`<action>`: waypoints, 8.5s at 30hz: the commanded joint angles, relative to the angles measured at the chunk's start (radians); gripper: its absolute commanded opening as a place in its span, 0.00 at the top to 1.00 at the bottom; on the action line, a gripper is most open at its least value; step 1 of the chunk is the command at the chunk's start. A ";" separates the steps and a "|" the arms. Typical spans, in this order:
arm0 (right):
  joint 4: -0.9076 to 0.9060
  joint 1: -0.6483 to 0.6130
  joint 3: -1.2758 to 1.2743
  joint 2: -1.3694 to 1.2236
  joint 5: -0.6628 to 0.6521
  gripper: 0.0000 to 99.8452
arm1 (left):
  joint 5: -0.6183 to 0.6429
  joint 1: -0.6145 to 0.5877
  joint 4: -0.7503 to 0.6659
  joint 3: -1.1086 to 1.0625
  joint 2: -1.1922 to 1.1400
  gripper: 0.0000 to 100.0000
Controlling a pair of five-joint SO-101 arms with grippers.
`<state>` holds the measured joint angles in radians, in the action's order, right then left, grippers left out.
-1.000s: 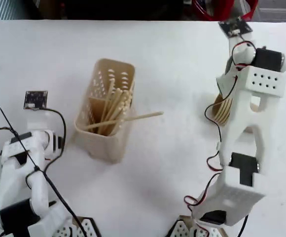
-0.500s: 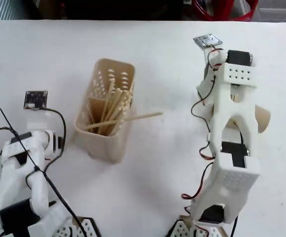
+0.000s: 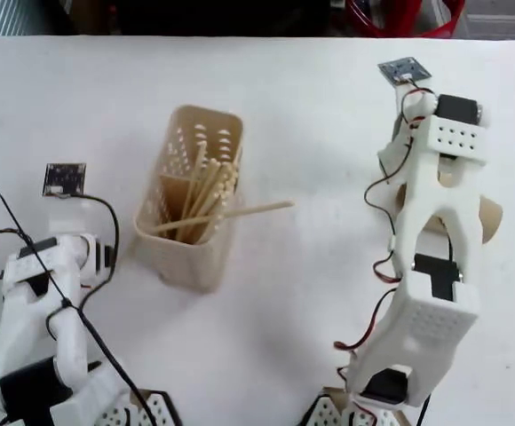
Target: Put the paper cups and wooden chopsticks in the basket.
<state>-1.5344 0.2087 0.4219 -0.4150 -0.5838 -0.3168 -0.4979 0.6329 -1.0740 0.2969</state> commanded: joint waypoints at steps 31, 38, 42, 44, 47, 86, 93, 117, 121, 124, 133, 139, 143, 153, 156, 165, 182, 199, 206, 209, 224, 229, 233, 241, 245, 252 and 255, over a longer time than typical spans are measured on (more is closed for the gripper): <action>-0.147 0.093 0.273 -0.174 -0.063 0.77 | -0.012 -0.004 0.026 0.003 0.004 0.79; -0.148 0.163 0.339 -0.291 -0.066 0.77 | -0.012 -0.004 0.026 0.003 0.004 0.79; -0.133 0.196 0.342 -0.351 -0.066 0.90 | -0.012 -0.004 0.026 0.003 0.004 0.79; -0.117 0.209 0.342 -0.374 -0.066 0.99 | -0.012 -0.004 0.026 0.003 0.004 0.79; -0.113 0.216 0.342 -0.398 -0.069 0.96 | -0.012 -0.004 0.026 0.003 0.004 0.79; -0.130 0.404 0.241 0.179 -0.348 0.88 | -0.012 -0.004 0.026 0.003 0.004 0.79; 0.162 0.460 -0.003 -0.001 -0.347 0.89 | -0.012 -0.004 0.026 0.003 0.004 0.79; 0.447 0.595 -0.005 -0.381 -0.358 0.89 | -0.012 -0.004 0.026 0.003 0.004 0.79; 0.449 0.630 -0.005 -0.409 -0.347 0.89 | -0.012 -0.004 0.026 0.003 0.004 0.79; 0.449 0.677 -0.005 -0.415 -0.295 0.89 | -0.012 -0.004 0.026 0.003 0.004 0.79; 0.242 0.656 0.112 -0.329 -0.267 0.89 | -0.012 -0.004 0.026 0.003 0.004 0.79; -0.044 0.503 0.319 -0.093 -0.147 0.89 | -0.012 -0.004 0.026 0.003 0.004 0.79; -0.163 0.352 0.334 0.091 -0.124 0.89 | -0.012 -0.004 0.026 0.003 0.004 0.79; -0.142 -0.059 -0.077 0.409 -0.040 0.89 | -0.012 -0.004 0.026 0.003 0.004 0.79; -0.048 -0.071 -0.209 0.412 -0.066 0.86 | -0.012 -0.004 0.026 0.003 0.004 0.79; -0.001 -0.015 -0.322 0.409 -0.118 0.73 | -0.012 -0.004 0.026 0.003 0.004 0.79; 0.289 0.073 -0.608 0.407 -0.221 0.60 | -0.012 -0.004 0.026 0.003 0.004 0.79; 0.553 0.217 -0.738 0.298 -0.258 0.98 | -0.012 -0.004 0.026 0.003 0.004 0.79; 0.476 0.217 -0.740 0.478 -0.224 0.98 | -0.012 -0.004 0.026 0.003 0.004 0.79; 0.417 0.211 -0.743 0.601 -0.203 0.98 | -0.012 -0.004 0.026 0.003 0.004 0.79; 0.605 -0.223 -1.198 1.188 -0.296 0.82 | -0.012 -0.019 0.026 0.003 0.004 0.79; 0.986 -0.300 -1.540 1.392 -0.293 0.74 | -0.012 -0.019 0.026 0.003 0.004 0.79; 1.069 -0.246 -1.642 1.397 -0.321 0.70 | -0.012 -0.019 0.026 0.003 0.004 0.79; 1.322 -0.088 -1.671 1.231 -0.601 0.70 | -0.012 -0.019 0.026 0.003 0.004 0.79; 1.495 -0.062 -1.669 1.078 -0.671 0.70 | -0.012 -0.019 0.026 0.003 0.004 0.79; 1.670 -0.064 -1.568 0.809 -0.683 0.71 | -0.012 -0.019 0.026 0.003 0.004 0.79; 1.672 -0.064 -1.479 0.680 -0.683 0.72 | -0.012 -0.019 0.026 0.003 0.004 0.79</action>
<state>0.1105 0.1427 -1.1615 0.3521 -1.2574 -0.3168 -0.5056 0.6345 -1.0756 0.2969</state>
